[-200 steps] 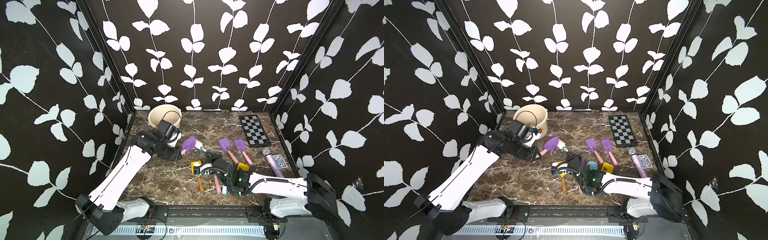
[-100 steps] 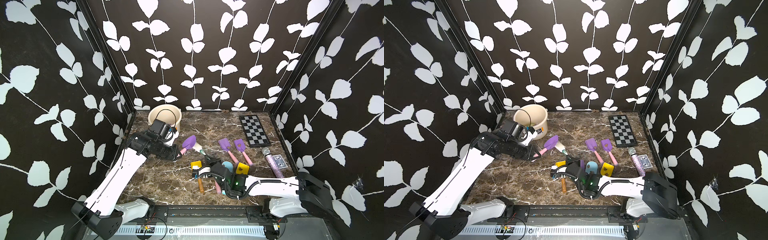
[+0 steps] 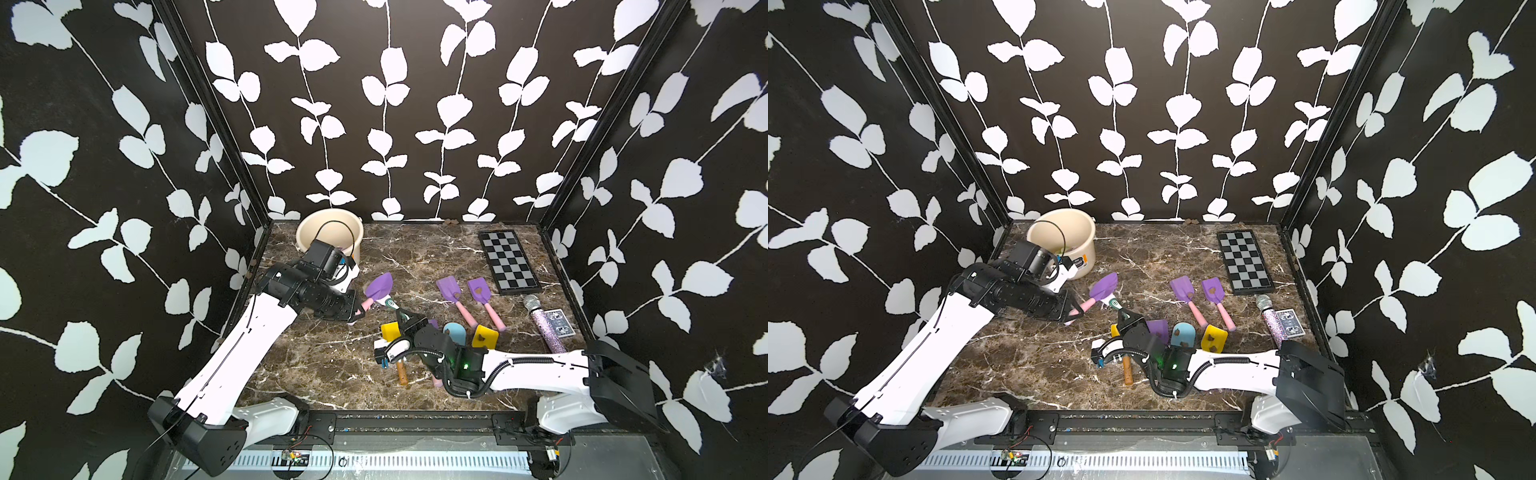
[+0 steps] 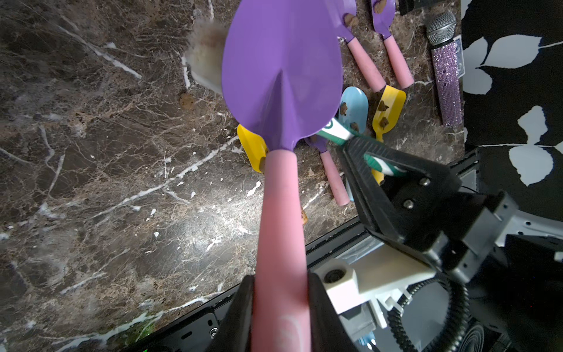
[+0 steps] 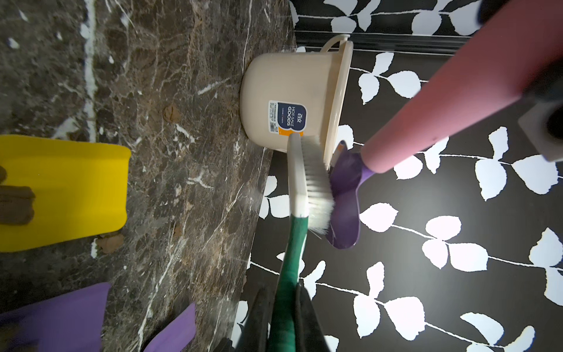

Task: Brush the soil off the hand trowel and place it into the bucket
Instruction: Brush off the soil from the hand trowel.

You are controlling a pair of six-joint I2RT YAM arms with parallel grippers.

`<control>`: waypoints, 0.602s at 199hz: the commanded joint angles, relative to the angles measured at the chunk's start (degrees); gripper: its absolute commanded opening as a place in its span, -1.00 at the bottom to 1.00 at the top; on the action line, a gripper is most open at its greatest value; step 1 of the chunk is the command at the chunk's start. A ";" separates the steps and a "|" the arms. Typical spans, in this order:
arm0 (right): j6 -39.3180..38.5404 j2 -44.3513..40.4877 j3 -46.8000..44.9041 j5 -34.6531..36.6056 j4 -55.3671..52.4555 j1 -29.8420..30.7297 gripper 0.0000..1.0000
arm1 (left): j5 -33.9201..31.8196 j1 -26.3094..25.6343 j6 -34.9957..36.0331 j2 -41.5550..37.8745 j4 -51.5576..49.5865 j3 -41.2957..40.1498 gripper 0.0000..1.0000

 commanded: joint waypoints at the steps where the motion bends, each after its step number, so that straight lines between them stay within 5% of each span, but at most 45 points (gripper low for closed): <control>1: -0.35 -0.54 1.97 3.17 5.57 -2.16 -1.00 | -0.24 0.39 1.14 -0.44 -0.84 0.14 -1.00; 23: 6.55 -0.96 0.55 4.01 6.02 -4.97 -1.00 | -0.56 0.67 1.77 -0.74 -0.51 0.42 -1.00; 61: 29.63 -3.08 0.56 2.32 -2.56 -10.11 -1.00 | -2.66 0.66 2.63 -2.17 1.88 0.10 -1.00; 120: 69.40 -8.07 11.37 -24.90 -26.46 -19.25 -1.00 | -6.05 0.57 1.90 -3.80 12.01 -7.97 -1.00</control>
